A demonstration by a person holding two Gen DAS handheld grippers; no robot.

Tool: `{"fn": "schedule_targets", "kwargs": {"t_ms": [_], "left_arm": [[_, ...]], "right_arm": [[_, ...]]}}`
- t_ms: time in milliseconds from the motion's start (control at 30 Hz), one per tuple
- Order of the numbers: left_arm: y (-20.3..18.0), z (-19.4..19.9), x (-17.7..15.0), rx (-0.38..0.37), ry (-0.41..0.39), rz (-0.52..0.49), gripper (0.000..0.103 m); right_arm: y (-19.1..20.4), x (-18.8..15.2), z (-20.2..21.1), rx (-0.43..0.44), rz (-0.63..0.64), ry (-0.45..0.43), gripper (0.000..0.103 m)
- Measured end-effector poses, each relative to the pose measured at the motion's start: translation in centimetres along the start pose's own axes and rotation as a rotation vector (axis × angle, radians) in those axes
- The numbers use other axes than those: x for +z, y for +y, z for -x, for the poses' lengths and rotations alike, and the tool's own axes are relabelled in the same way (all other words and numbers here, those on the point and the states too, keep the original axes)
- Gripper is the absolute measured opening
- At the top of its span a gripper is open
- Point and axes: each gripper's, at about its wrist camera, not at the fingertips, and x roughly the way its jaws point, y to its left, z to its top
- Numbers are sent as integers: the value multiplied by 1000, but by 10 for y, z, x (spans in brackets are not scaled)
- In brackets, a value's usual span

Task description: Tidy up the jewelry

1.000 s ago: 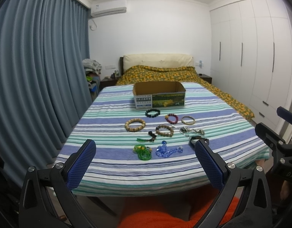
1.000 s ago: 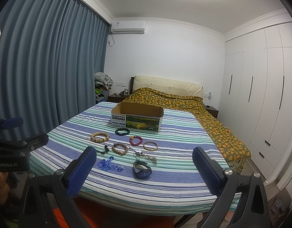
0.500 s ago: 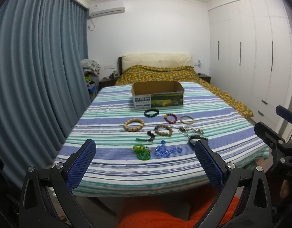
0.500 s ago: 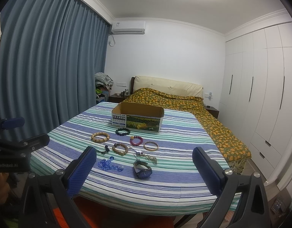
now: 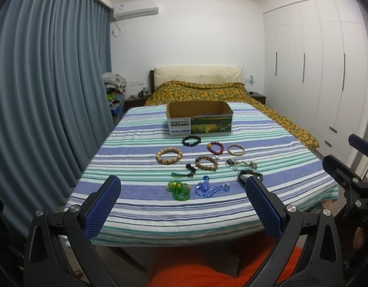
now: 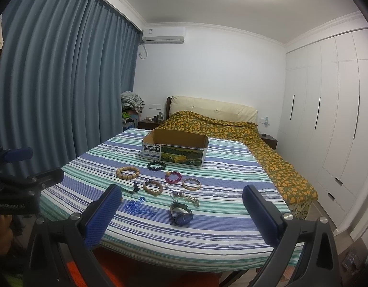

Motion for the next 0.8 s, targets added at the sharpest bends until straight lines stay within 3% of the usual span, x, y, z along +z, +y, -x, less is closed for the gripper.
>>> {"fn": "schedule_targets", "kwargs": {"t_ms": [567, 800], "left_arm": [[21, -20, 2, 39, -6, 6, 103], [29, -69, -8, 42, 88, -27, 103]], "right_arm": [[-24, 6, -22, -16, -27, 7, 103], [-41, -2, -58, 20, -30, 82, 103]]}}
